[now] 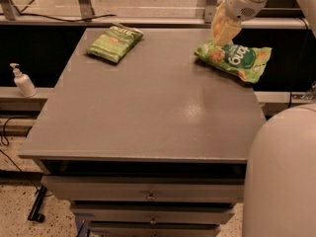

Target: Move orange near green rice chip bag

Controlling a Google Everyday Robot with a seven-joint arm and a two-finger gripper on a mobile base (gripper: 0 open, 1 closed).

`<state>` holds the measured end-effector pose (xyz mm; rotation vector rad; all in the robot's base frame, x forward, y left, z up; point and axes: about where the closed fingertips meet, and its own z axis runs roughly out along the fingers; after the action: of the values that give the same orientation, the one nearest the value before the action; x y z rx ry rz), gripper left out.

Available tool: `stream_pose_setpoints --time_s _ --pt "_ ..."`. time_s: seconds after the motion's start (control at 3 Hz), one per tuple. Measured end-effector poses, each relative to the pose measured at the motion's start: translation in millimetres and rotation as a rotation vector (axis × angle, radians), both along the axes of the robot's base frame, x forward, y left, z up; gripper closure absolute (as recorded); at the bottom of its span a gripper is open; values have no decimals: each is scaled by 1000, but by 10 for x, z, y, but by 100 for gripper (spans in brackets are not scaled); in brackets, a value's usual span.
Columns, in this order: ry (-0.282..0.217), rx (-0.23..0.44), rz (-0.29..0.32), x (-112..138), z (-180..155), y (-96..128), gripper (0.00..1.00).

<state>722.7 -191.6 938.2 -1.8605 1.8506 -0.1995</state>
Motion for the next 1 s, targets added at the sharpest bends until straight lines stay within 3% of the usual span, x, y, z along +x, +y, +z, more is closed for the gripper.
stream_pose_setpoints --time_s 0.67,1.0 --pt "78 25 -37 -239 -391 -172 100" --pt "107 35 -30 -280 -547 -156 100"
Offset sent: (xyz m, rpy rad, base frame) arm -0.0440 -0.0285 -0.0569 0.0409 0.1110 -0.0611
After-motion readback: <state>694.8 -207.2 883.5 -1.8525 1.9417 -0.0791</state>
